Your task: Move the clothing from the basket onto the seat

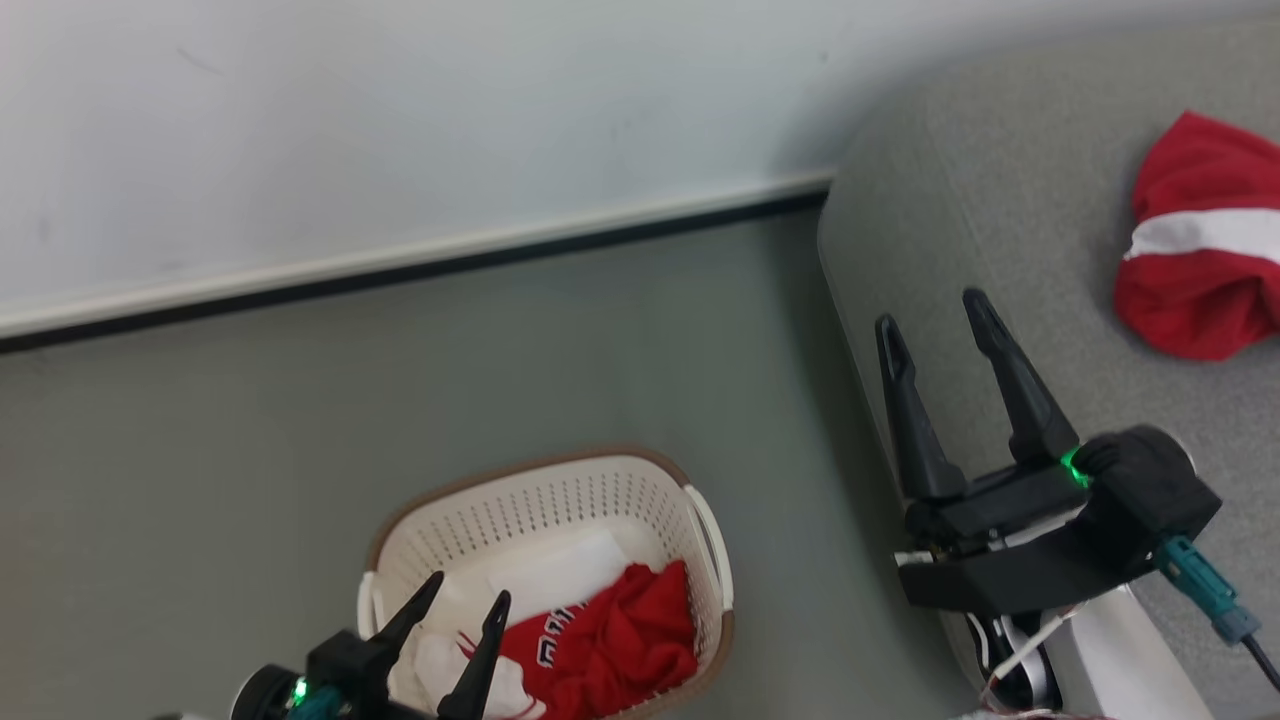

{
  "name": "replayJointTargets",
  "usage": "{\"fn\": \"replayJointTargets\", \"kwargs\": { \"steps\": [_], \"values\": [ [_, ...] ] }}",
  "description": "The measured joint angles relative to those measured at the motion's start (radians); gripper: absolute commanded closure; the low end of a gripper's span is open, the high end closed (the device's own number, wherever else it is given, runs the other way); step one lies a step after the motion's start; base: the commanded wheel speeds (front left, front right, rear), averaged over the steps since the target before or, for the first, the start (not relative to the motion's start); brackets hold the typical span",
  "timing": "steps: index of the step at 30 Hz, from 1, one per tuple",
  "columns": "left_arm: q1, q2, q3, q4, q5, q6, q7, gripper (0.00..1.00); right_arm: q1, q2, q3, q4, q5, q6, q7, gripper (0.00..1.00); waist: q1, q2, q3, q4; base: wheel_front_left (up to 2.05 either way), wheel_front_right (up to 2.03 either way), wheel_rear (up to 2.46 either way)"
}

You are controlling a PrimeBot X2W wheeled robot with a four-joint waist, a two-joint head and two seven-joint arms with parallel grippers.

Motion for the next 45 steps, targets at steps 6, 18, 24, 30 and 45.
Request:
{"fn": "replayJointTargets", "kwargs": {
  "steps": [6,18,24,30,45],
  "values": [
    [-0.148,0.035,-0.12,0.156,-0.039,-0.007,0.023,0.0,-0.069,0.023,0.001,-0.04,-0.007,0.0,0.0,0.0,0.0001,0.0,0.107,-0.033,0.0,0.0,0.0],
    [-0.473,0.148,-0.457,0.363,-0.142,-0.007,0.111,0.0,-0.19,0.077,0.022,-0.075,-0.009,0.0,0.0,0.0,0.0,0.0001,0.344,-0.127,0.0,0.0,0.0],
    [-0.561,0.154,-0.593,0.465,-0.236,-0.007,0.193,0.0,-0.217,0.1,0.038,-0.076,-0.004,0.0,0.0,0.0,0.0,0.0002,0.436,-0.179,0.0,0.0,0.0],
    [-0.643,0.171,-0.696,0.542,-0.321,-0.007,0.212,0.0,-0.23,0.125,0.043,-0.082,0.011,0.0,0.0,0.0,-0.0002,0.0001,0.51,-0.249,0.0,0.0,0.0],
    [-0.731,0.193,-0.817,0.65,-0.428,-0.007,0.256,0.0,-0.245,0.143,0.055,-0.115,0.062,0.0,0.0,0.0,-0.0002,0.0,0.649,-0.345,0.0,0.0,0.0]
  ]
}}
